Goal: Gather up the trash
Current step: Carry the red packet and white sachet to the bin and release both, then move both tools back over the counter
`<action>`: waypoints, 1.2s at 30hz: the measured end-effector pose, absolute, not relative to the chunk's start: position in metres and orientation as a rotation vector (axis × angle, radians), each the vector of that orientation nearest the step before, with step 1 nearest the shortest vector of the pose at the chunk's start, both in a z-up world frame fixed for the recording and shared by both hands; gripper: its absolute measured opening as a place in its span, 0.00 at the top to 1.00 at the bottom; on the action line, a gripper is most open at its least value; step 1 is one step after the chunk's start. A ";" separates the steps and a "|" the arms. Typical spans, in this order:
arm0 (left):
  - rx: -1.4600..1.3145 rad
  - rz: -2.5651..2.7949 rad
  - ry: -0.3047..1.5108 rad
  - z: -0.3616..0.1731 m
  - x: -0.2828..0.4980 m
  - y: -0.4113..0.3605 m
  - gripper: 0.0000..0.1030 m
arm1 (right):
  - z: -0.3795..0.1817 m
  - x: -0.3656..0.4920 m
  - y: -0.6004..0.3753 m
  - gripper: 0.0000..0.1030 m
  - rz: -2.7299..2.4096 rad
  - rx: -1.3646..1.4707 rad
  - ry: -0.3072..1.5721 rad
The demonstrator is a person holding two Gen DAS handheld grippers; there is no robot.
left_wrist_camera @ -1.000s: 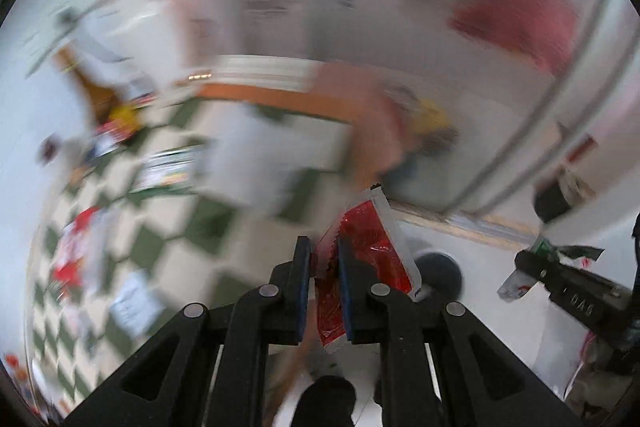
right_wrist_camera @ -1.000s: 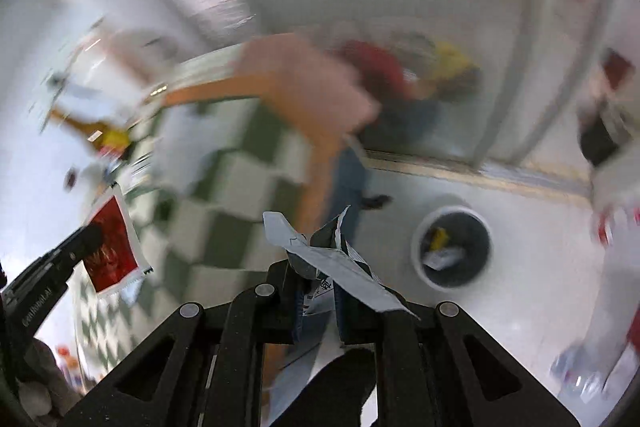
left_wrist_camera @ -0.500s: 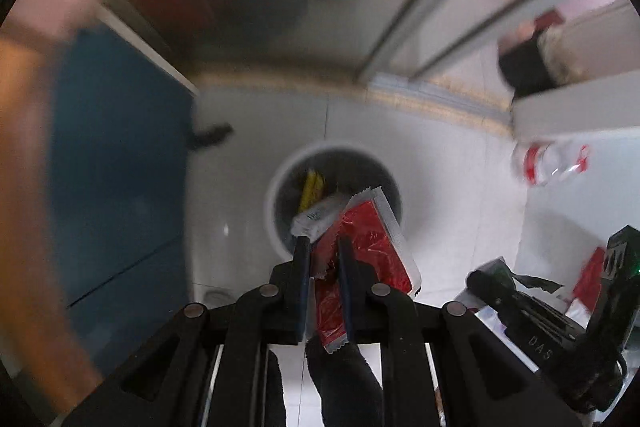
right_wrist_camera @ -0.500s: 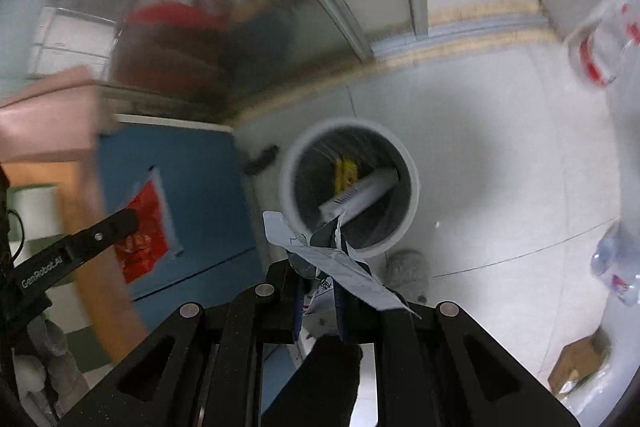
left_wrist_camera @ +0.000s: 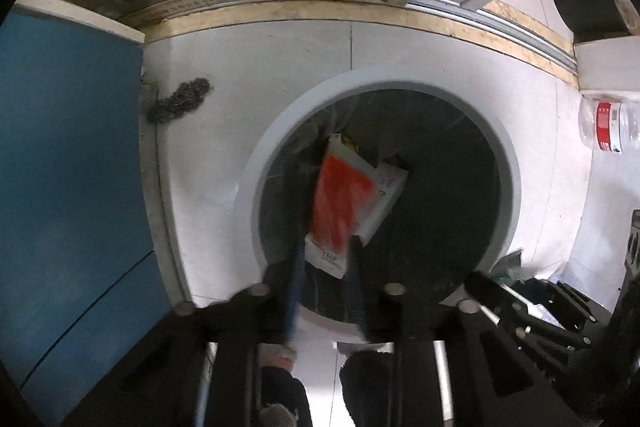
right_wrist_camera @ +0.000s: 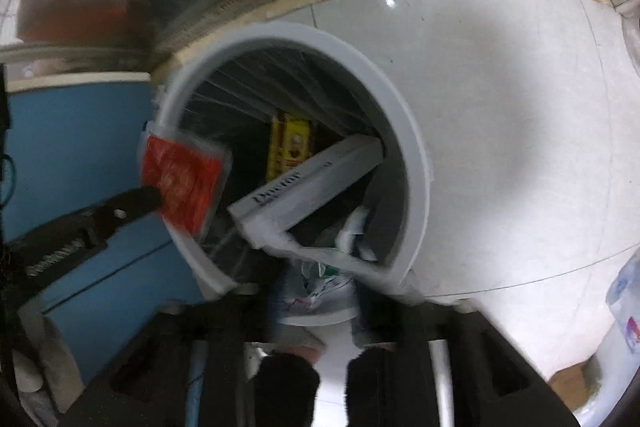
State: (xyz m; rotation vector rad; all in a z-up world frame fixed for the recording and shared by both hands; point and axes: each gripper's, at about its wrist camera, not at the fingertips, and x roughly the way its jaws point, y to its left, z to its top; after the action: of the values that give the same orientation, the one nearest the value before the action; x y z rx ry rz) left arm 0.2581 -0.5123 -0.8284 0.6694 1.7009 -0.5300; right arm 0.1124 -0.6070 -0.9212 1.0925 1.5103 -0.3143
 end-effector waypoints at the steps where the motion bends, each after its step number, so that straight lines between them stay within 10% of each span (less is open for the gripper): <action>1: 0.671 -0.524 1.681 -0.823 0.261 -0.508 0.40 | -0.920 0.112 -0.606 0.42 -0.326 1.079 1.515; 7: 0.705 -0.512 1.581 -0.789 0.260 -0.500 0.01 | -0.886 0.112 -0.599 0.03 -0.398 0.909 1.541; 36: 0.594 -0.552 1.212 -0.343 0.178 -0.421 0.00 | -0.388 0.026 -0.575 0.00 -0.583 0.706 1.289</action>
State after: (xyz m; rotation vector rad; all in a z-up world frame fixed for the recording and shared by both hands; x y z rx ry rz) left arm 0.1780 -0.4207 -0.3434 0.5943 1.2121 -0.5523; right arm 0.0261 -0.5753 -0.3884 0.7062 1.2887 -0.5829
